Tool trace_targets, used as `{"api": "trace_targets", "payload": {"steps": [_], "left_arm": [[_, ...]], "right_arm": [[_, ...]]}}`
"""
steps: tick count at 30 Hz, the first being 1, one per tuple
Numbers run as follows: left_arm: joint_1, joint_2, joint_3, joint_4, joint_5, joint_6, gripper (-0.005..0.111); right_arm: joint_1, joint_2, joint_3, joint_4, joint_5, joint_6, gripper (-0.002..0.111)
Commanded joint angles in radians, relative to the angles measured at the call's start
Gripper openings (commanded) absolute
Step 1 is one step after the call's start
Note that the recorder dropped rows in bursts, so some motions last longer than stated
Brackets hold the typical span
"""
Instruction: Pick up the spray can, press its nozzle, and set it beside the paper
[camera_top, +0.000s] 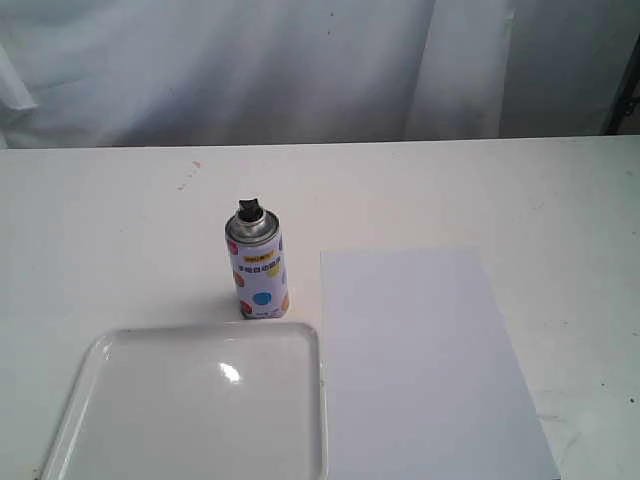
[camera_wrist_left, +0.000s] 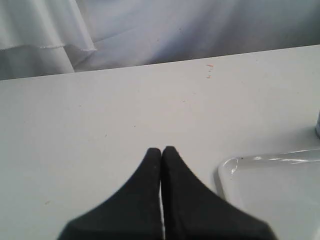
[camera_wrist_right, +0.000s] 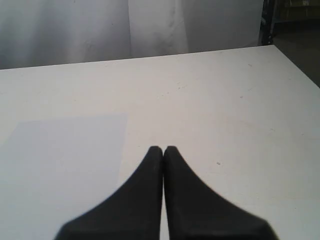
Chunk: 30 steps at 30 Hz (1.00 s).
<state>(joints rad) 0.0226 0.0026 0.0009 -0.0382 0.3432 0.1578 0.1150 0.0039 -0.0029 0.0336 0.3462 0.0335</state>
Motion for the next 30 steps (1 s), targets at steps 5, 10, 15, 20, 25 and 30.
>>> {"api": "trace_targets", "payload": {"steps": [5,10,15,20,25,30], "left_arm": [[-0.001,-0.003,-0.001,-0.006,-0.015,0.001,0.0],[-0.001,-0.003,-0.001,-0.054,-0.015,0.001,0.0],[-0.001,-0.003,-0.001,-0.139,-0.015,0.001,0.0],[-0.001,-0.003,-0.001,-0.075,-0.045,0.009,0.0],[-0.001,-0.003,-0.001,-0.075,-0.248,0.001,0.0],[-0.001,-0.003,-0.001,-0.117,-0.38,-0.001,0.0]], "right_arm": [[-0.006,-0.004,0.003,-0.008,-0.002,0.004,0.0],[-0.006,-0.004,0.003,-0.008,-0.002,0.004,0.0],[-0.006,-0.004,0.003,-0.008,-0.002,0.004,0.0],[-0.006,-0.004,0.003,-0.008,-0.002,0.004,0.0],[-0.006,-0.004,0.003,-0.008,-0.002,0.004,0.0],[-0.006,-0.004,0.003,-0.008,-0.002,0.004,0.0]]}}
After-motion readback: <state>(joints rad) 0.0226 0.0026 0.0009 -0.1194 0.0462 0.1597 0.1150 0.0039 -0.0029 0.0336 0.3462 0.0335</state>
